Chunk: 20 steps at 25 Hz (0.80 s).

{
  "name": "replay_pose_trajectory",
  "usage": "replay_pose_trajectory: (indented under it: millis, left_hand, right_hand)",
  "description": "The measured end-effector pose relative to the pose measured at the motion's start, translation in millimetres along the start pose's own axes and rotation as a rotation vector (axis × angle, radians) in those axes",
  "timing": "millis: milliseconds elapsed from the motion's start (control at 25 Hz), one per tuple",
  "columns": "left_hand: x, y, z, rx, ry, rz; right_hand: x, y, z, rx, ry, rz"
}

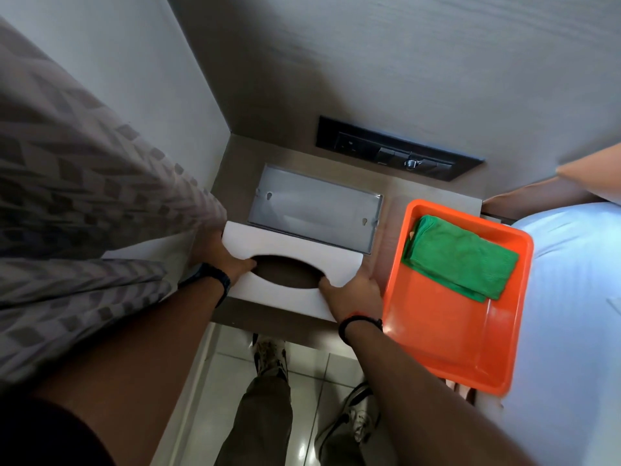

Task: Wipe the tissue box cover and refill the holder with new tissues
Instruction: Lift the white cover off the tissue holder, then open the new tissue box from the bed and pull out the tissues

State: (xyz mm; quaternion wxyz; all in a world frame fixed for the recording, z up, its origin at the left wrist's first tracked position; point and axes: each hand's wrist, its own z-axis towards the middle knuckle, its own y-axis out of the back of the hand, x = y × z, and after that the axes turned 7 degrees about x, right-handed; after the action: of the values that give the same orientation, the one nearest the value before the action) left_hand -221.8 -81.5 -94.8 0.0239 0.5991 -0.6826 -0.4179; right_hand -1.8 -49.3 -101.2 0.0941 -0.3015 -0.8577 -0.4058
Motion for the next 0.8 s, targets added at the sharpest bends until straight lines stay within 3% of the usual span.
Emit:
replay_pose_trajectory:
  millis: [120,240,360,600,800]
  left_hand:
    - [-6.5,3.5,-2.0,0.015,-0.075,0.159]
    - [-29.6,3.9,-10.5,-0.189,-0.420,0.444]
    - [-64.0,-9.0,-25.1,-0.141,-0.682,0.507]
    - [-137.4,-76.2,-99.9,0.052,-0.799,0.306]
    - [-183.6,-166.6,-205.3,0.252,-0.900,0.247]
  right_hand:
    - [4.8,7.5,-4.2,-0.081,0.055,-0.062]
    - [8.1,29.7,-7.5,-0.261,0.336,-0.228]
    - [6.9,64.5,-5.4,-0.394,0.591,-0.401]
    - [-35.5,164.8,-20.2,-0.628,0.498,-0.177]
    - [-130.9,271.2,-58.9,-0.853,0.319,-0.121]
